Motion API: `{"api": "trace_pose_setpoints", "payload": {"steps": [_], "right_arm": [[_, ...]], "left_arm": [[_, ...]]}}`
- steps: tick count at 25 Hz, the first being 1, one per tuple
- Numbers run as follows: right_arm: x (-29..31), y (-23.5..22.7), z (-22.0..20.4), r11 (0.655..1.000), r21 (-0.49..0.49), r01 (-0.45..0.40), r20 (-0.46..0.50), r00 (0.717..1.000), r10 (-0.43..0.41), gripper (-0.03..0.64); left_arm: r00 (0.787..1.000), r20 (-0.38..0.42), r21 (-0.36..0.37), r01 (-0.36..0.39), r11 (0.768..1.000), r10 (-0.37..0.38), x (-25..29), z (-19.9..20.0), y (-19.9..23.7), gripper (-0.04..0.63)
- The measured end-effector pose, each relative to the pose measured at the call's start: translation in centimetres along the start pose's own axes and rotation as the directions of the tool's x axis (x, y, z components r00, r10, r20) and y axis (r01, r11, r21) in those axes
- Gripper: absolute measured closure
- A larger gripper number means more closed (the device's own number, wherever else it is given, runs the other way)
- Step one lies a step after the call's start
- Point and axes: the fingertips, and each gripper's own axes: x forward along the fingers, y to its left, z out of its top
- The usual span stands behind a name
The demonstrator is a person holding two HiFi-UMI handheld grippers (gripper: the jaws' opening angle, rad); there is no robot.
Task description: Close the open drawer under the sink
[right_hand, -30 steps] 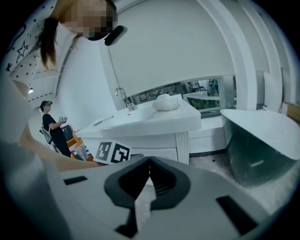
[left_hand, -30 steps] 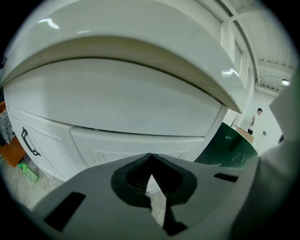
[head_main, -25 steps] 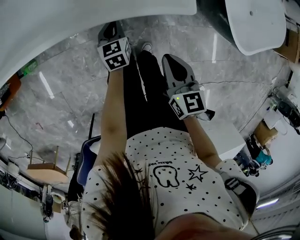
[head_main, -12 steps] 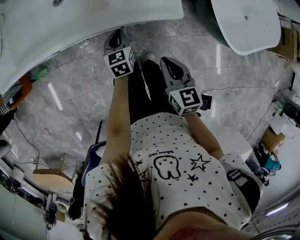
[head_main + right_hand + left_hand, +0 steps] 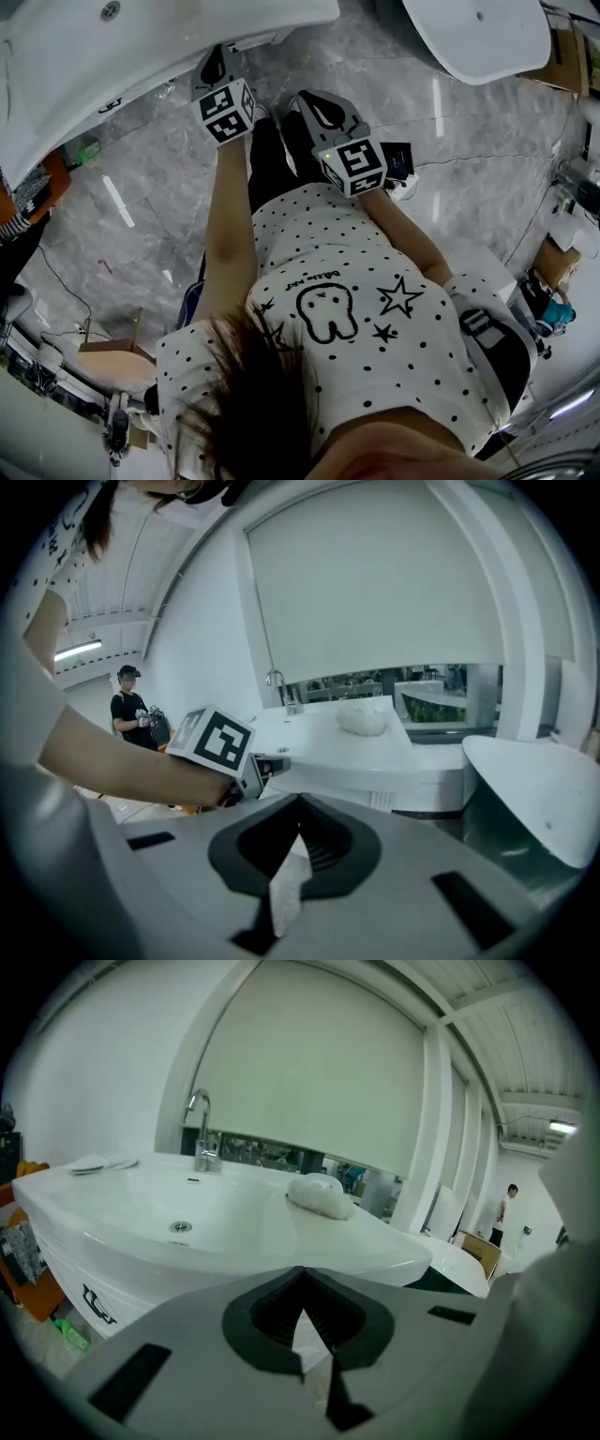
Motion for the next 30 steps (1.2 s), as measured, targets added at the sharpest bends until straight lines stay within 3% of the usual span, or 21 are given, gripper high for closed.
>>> {"api": "trace_pose_setpoints", "payload": {"steps": [16, 30], "right_arm": [[0.4, 0.7, 4.0, 0.999, -0.037, -0.039, 0.074, 0.996, 0.042, 0.603], [0.3, 1.9, 6.2, 0.998, -0.054, -0.035, 0.121, 0.992, 0.041, 0.603]], "left_arm": [[0.990, 0.137, 0.038, 0.027, 0.999, -0.032, -5.3, 6.6, -1.3, 0.591], [0.977, 0.195, 0.041, 0.080, 0.996, -0.087, -11.0, 8.3, -2.1, 0.591]]}}
